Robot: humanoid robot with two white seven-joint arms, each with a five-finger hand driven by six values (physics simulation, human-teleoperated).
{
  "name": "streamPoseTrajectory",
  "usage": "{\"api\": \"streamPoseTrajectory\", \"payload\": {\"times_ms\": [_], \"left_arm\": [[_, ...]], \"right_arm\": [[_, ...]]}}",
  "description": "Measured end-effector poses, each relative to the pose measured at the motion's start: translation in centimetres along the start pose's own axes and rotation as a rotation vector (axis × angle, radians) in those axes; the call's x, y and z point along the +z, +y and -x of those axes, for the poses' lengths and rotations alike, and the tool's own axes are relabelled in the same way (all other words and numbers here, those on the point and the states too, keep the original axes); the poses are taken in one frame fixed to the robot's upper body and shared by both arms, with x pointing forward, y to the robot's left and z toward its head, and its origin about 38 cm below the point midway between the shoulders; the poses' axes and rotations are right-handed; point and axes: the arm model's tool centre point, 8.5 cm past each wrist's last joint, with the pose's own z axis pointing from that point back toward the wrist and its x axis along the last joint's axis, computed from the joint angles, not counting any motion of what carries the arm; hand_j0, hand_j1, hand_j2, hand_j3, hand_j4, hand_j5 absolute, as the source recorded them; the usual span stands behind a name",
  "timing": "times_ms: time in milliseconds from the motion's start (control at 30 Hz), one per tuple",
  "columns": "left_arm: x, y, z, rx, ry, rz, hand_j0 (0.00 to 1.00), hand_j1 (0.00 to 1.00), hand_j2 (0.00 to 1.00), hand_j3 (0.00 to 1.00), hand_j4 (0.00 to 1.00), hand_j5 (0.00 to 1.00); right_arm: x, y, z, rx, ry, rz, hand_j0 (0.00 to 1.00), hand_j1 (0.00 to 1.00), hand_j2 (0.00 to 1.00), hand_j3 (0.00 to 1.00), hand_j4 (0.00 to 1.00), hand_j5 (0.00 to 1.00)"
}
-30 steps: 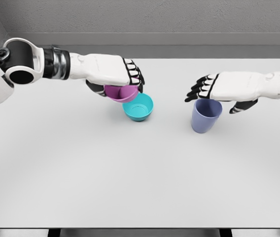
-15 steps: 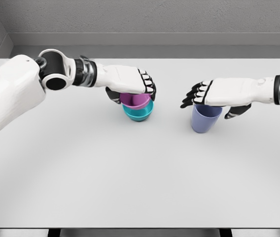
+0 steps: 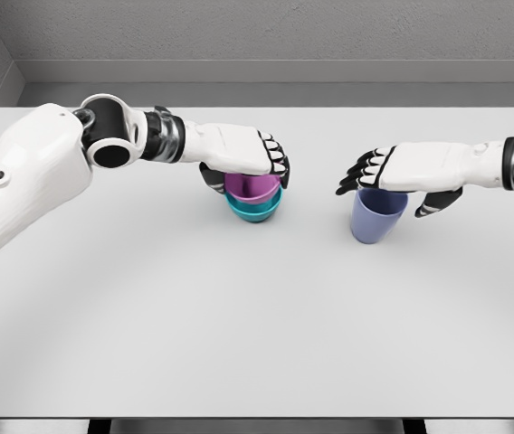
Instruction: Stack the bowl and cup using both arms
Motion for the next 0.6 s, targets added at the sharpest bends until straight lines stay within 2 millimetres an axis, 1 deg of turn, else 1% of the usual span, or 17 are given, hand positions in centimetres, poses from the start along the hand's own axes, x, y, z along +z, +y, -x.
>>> {"api": "streamPoseTrajectory", "payload": {"times_ms": [67, 300, 333, 400, 467, 567, 600], "left_arm": [[-0.22, -0.6, -0.12, 0.011, -0.003, 0.006, 0.62, 0.62, 0.62, 0.62, 0.62, 0.62], [-0.76, -0.91, -0.38, 0.014, -0.01, 0.014, 0.62, 0.62, 0.62, 0.62, 0.62, 0.62], [-0.81, -0.91, -0.41, 0.014, -0.011, 0.014, 0.64, 0.64, 0.64, 0.64, 0.64, 0.64], [-0.92, -0.98, -0.49, 0.016, -0.013, 0.015, 0.69, 0.69, 0.69, 0.69, 0.69, 0.69], [-0.91, -0.91, -0.48, 0.014, -0.013, 0.014, 0.83, 0.83, 0.83, 0.83, 0.83, 0.83], [-0.87, -0.9, -0.46, 0.017, -0.014, 0.012, 1.0, 1.0, 1.0, 1.0, 1.0, 1.0], [-0.85, -0.9, -0.44, 0.018, -0.013, 0.01, 1.0, 1.0, 1.0, 1.0, 1.0, 1.0]], "right_arm": [[-0.09, 0.07, 0.13, -0.005, 0.002, 0.0, 1.0, 1.0, 1.0, 1.0, 1.0, 1.0], [-0.38, 0.27, 0.48, -0.018, 0.006, 0.001, 1.0, 1.0, 1.0, 1.0, 1.0, 1.0], [-0.4, 0.31, 0.52, -0.019, 0.006, 0.001, 1.0, 1.0, 1.0, 1.0, 1.0, 1.0], [-0.48, 0.4, 0.55, -0.022, 0.006, -0.001, 1.0, 1.0, 1.0, 1.0, 1.0, 1.0], [-0.58, 0.52, 0.54, -0.024, 0.004, -0.003, 1.0, 1.0, 1.0, 1.0, 1.0, 1.0], [-0.71, 0.51, 0.5, -0.024, 0.002, -0.004, 1.0, 1.0, 1.0, 1.0, 1.0, 1.0], [-0.77, 0.55, 0.48, -0.025, 0.0, -0.005, 1.0, 1.0, 1.0, 1.0, 1.0, 1.0]]}}
